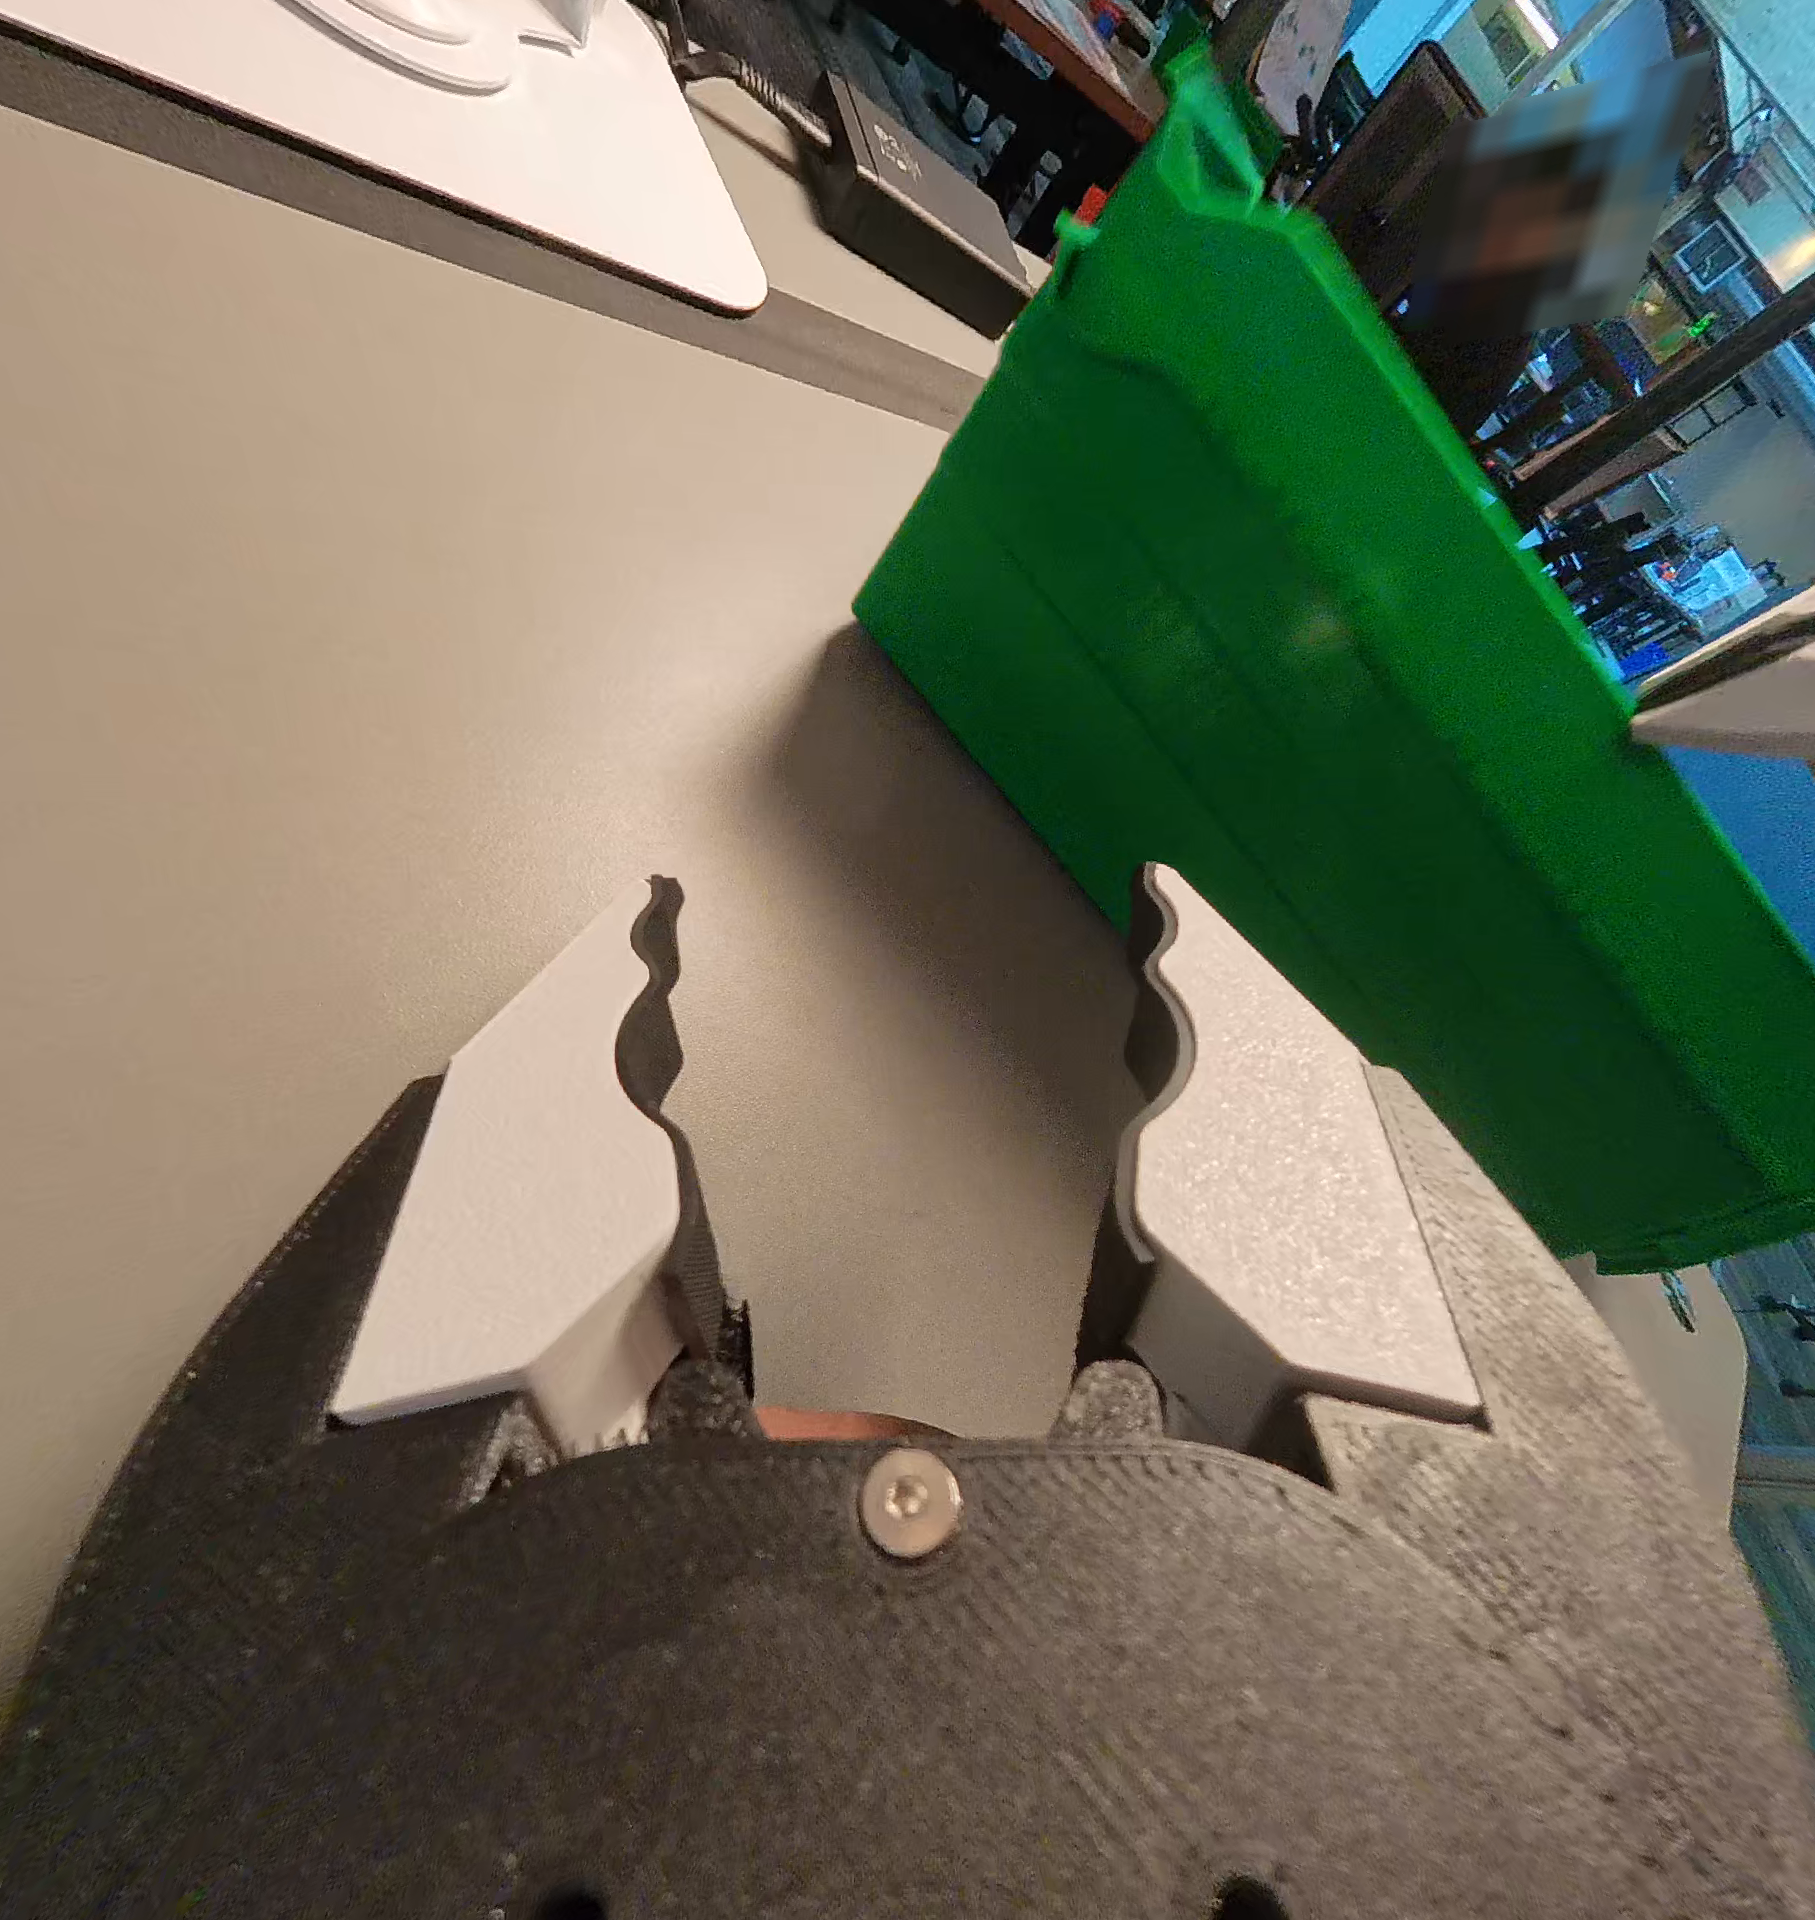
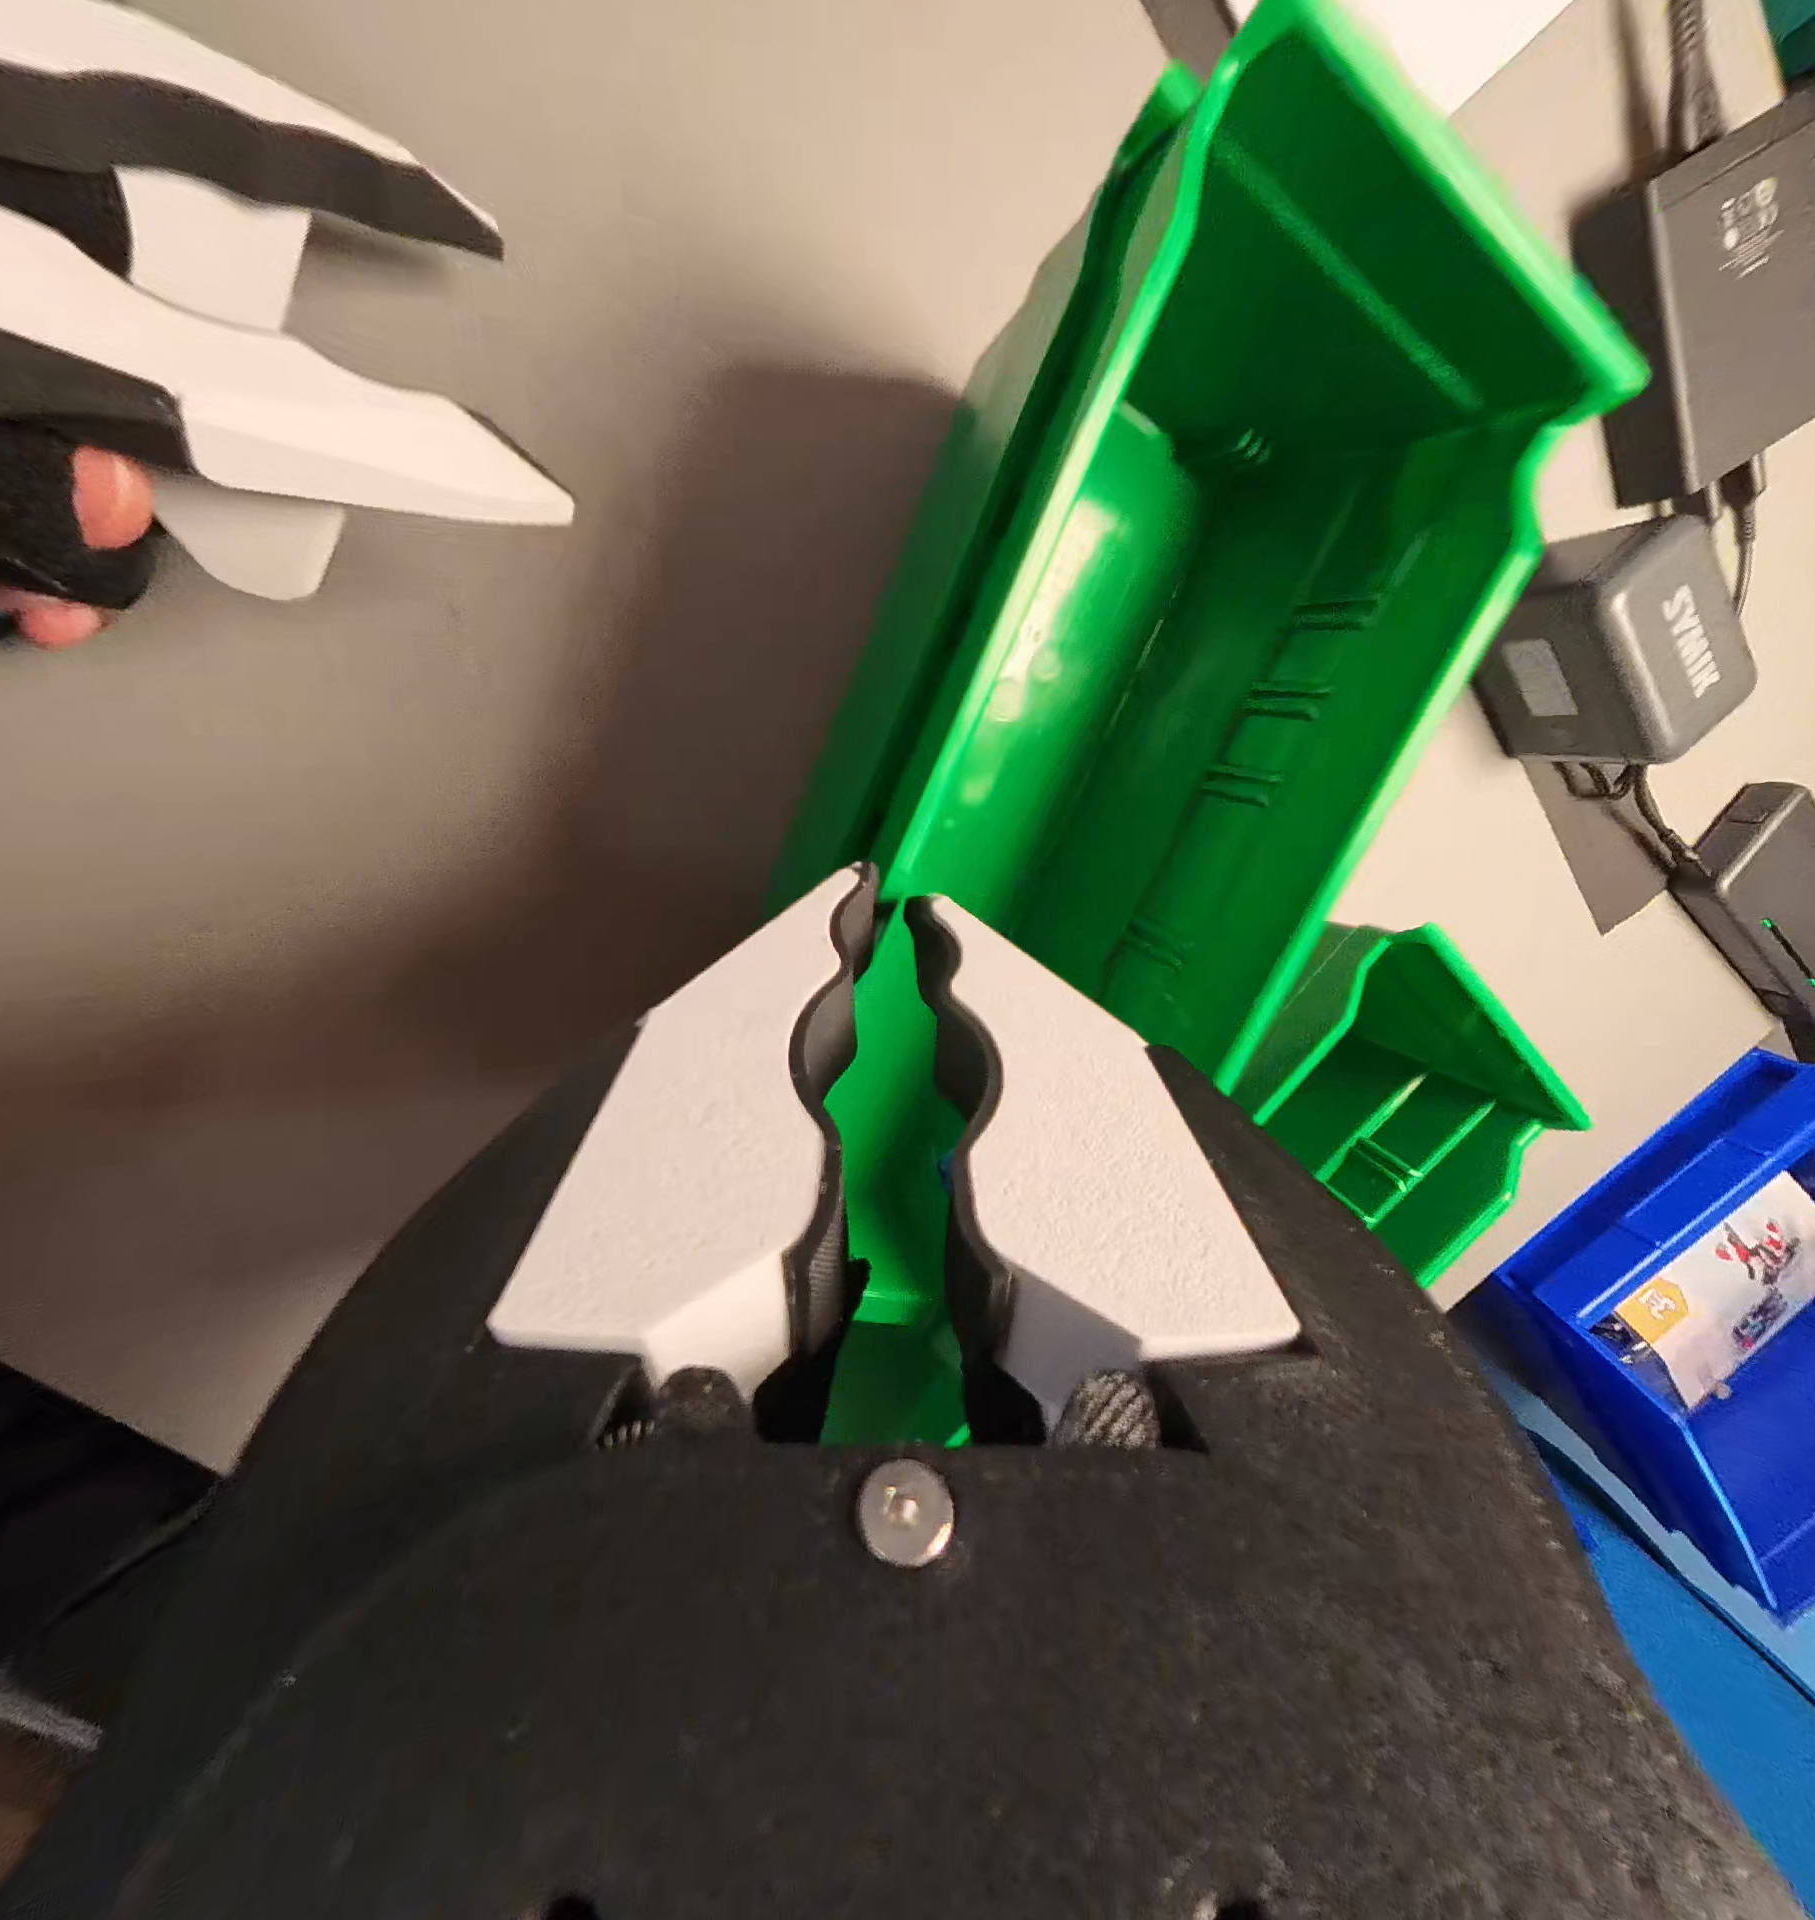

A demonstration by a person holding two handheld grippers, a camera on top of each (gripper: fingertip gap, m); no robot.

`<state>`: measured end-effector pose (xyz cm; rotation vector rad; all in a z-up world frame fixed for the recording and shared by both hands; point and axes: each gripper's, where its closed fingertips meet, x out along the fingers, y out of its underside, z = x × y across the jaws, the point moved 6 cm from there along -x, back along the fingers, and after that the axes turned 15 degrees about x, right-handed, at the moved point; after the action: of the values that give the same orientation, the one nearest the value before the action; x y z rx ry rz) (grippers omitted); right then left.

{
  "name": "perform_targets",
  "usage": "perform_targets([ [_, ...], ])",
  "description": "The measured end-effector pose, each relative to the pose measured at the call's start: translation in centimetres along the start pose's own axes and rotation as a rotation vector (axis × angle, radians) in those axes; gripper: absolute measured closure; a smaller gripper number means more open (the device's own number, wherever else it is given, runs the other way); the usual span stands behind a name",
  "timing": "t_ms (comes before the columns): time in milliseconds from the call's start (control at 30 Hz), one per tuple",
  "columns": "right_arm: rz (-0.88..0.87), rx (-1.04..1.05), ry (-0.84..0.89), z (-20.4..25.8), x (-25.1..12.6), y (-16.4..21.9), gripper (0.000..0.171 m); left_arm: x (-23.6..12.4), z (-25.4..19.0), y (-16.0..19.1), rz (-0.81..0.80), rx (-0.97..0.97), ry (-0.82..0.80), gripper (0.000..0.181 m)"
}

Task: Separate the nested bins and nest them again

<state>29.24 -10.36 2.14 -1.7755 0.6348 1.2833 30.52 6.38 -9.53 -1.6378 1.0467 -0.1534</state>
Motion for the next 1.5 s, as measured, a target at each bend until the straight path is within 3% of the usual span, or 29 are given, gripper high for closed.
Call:
perform_targets([
  [133,0.012,0.015,-0.069,0.5,0.4,0.4,0.156,0.0,-0.1,-0.1,-0.005,0.001,0.004,0.093],
  [333,-0.051,0.097,0.034,-2.2,-0.2,0.0,0.070,0.1,-0.4,0.1,0.001,0.005,0.017,0.093],
  [467,0.011,0.145,0.036,-3.6,1.0,0.7,0.040,0.2,-0.5,0.1,-0.002,0.008,0.022,0.093],
  [633,0.084,0.168,-0.012,-4.1,2.7,1.2,0.041,0.2,-0.6,0.2,0.000,0.012,0.026,0.093],
  [967,0.095,0.156,-0.032,-3.4,2.6,0.9,0.075,0.4,-0.9,0.3,0.008,0.017,0.035,0.093],
  [1500,0.066,0.061,-0.029,-0.2,0.1,0.3,0.079,0.1,-0.8,0.0,-0.007,0.014,0.033,0.093],
])
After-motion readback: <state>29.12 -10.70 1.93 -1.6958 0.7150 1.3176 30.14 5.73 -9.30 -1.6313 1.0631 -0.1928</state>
